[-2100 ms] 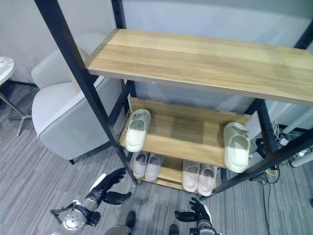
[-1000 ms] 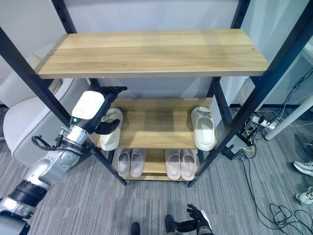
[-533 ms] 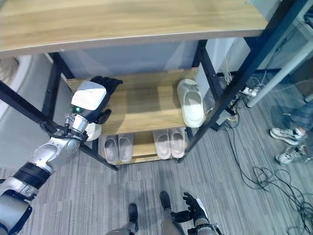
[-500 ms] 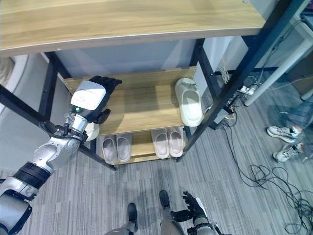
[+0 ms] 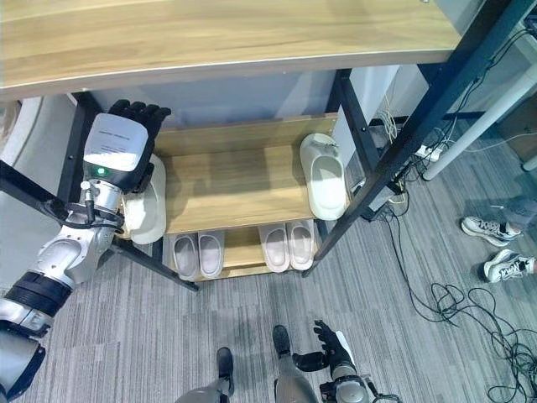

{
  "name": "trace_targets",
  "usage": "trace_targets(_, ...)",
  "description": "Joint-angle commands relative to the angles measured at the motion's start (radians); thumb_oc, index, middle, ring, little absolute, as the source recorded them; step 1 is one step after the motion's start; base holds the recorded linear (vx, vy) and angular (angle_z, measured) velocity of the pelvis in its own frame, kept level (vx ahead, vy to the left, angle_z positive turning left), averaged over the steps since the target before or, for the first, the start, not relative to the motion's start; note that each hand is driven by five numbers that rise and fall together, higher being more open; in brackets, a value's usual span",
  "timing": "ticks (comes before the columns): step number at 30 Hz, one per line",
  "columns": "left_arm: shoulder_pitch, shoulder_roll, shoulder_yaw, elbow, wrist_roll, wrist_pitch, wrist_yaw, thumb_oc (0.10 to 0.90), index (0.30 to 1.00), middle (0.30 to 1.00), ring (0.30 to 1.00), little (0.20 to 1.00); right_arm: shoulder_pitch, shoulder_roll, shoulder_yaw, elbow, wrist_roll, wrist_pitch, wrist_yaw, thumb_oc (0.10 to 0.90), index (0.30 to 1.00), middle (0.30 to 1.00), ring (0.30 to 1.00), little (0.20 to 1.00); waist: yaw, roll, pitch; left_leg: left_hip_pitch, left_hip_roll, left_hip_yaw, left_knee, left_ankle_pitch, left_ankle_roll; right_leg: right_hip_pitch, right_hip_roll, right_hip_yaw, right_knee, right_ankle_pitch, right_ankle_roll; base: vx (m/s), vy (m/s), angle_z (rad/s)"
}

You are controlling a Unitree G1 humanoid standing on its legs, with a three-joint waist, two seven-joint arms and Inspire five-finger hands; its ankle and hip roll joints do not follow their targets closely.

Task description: Arrange the slippers neatly on the shoe rack.

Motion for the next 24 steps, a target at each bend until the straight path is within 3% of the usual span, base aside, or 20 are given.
trace_targets(1,-0.062,0.039,0.123,0.001,-0.007,0.042,0.087,0.8,0.9,0.9,0.9,0.9,0.007,-0.037,-0.013,-0.048,-0.018,-0.038,-0.008,0.8,0.9,0.9,0.9,0.9,0.003,0.048,-0.05,-0.029,-0.01,-0.088,-0.004,-0.079,0.004,0.118,-0.011,-0.023,0.012,-0.152,0.067,0.04,-0.006,-0.03)
trace_targets(20,-0.075,-0.028,0.077,0.083,-0.064,0.031,0.071,0.8,0.9,0.9,0.9,0.9,-0.006,-0.042,-0.003,-0.059,-0.019,-0.038,-0.015,0.8,0.9,0.9,0.9,0.9,0.004,0.034,-0.018,-0.037,-0.01,-0.092,-0.004,-0.078,0.01,0.112,-0.006,-0.031,0.019,-0.152,0.068,0.01,0.002,0.01)
trace_targets(24,-0.149,-0.043,0.028,0.108,-0.074,0.039,0.081,0.8,0.9,0.9,0.9,0.9,-0.034,-0.056,0.002,-0.077,-0.022,-0.042,-0.029,0.8,0.9,0.9,0.9,0.9,-0.003,0.027,0.007,-0.06,-0.005,-0.089,-0.004,-0.071,0.009,0.086,-0.002,-0.032,0.021,-0.14,0.072,0.0,0.0,0.0)
